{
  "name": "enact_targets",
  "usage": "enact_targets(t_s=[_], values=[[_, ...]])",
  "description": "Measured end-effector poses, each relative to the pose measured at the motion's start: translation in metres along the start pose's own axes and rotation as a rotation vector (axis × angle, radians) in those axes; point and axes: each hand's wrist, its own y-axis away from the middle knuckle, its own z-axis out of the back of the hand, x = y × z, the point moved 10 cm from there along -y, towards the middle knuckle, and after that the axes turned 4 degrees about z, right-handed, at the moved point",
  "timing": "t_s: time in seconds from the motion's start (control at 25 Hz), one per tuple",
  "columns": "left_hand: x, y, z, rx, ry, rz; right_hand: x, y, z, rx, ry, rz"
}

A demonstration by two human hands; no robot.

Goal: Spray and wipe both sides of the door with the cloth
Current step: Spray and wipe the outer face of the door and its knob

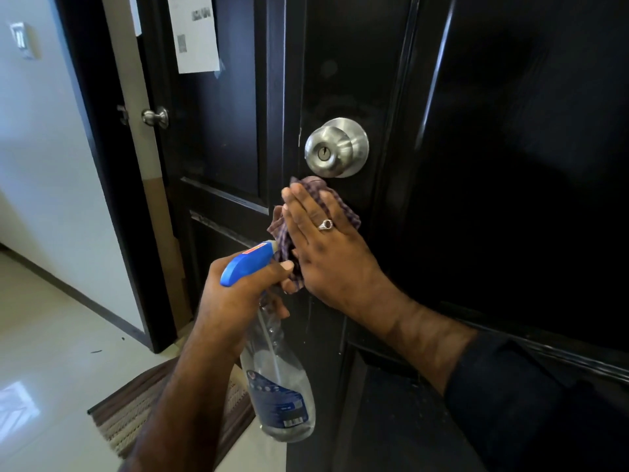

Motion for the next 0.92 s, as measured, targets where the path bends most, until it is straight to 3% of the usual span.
enact_targets(t_s=[0.32,0.48,0.6,0.76,0.92], values=[[0.003,0.0,0.012,-0.024,-0.035,0.02,0.007,0.045,-0.013,-0.001,-0.108,0.162],[0.009,-0.002,0.01,-0.027,-0.008,0.023,-0.015,0.016,0.007,-0.114,-0.081,-0.018],[0.02,0.001,0.001,-0.017,-0.047,0.048,-0.002,0.02,-0.006,-0.101,-0.098,-0.063],[0.038,0.004,-0.011,0.011,-0.025,0.062,0.015,0.097,-0.036,-0.045,-0.106,0.01],[0.053,0.014,-0.058,0.129,-0.007,0.092,-0.027,0.183,-0.029,-0.059,-0.041,-0.096]])
